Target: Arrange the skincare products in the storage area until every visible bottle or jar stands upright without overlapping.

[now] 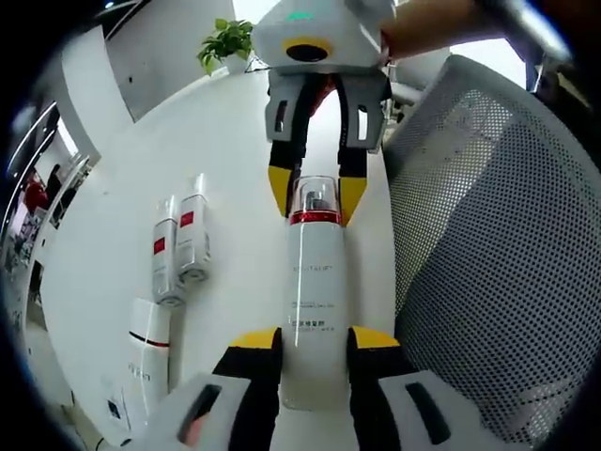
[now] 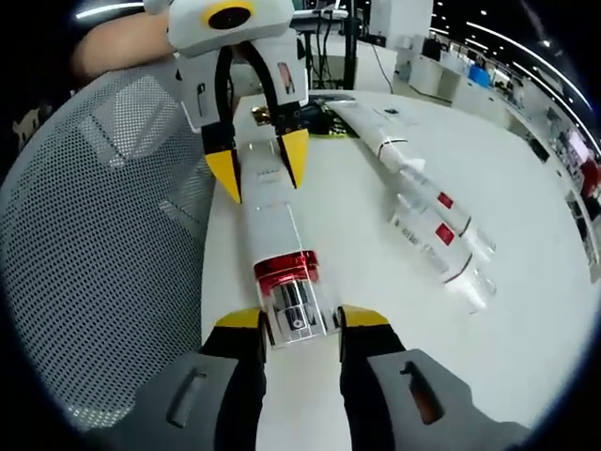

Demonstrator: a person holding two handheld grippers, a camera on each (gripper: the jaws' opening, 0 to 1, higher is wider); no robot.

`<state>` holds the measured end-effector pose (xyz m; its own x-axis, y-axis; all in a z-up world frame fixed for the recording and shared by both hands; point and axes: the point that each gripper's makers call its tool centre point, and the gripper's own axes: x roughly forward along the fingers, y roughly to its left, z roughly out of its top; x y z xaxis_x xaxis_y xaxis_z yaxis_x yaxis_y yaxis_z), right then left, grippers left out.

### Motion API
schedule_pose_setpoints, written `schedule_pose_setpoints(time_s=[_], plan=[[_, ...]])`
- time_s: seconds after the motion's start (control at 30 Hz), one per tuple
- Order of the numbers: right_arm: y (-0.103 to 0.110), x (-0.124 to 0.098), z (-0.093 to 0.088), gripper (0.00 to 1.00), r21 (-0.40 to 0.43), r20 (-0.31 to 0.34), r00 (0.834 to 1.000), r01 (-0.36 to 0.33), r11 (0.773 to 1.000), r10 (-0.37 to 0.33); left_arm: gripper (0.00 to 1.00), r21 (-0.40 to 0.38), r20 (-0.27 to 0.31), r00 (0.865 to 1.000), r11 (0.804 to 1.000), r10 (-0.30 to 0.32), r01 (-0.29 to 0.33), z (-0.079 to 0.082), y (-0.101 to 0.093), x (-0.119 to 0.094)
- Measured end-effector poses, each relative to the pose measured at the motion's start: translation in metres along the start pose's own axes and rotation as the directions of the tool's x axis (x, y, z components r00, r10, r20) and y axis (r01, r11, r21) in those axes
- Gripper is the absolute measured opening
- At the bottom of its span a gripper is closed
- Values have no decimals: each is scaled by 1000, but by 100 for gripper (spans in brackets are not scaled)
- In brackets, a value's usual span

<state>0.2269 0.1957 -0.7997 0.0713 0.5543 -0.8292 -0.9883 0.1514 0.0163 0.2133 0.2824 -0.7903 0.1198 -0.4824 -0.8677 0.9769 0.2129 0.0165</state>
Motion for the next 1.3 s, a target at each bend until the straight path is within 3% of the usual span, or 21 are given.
schedule_pose_setpoints(time_s=[0.33,0.73,1.3], plan=[[1,-4,-1,26,2,-61,998,-32,999,32,26,-33,34,999,999,-16,17,3,0,1],[-2,-31,10,26,-42,-88,996,-38,998,34,26,-76,95,995,996,-40,47,14,0,0],[0,-72,54,25,-180,-129,992,-8,984,-16,25,-82,168,985,995,-48,63,28,1,-5]])
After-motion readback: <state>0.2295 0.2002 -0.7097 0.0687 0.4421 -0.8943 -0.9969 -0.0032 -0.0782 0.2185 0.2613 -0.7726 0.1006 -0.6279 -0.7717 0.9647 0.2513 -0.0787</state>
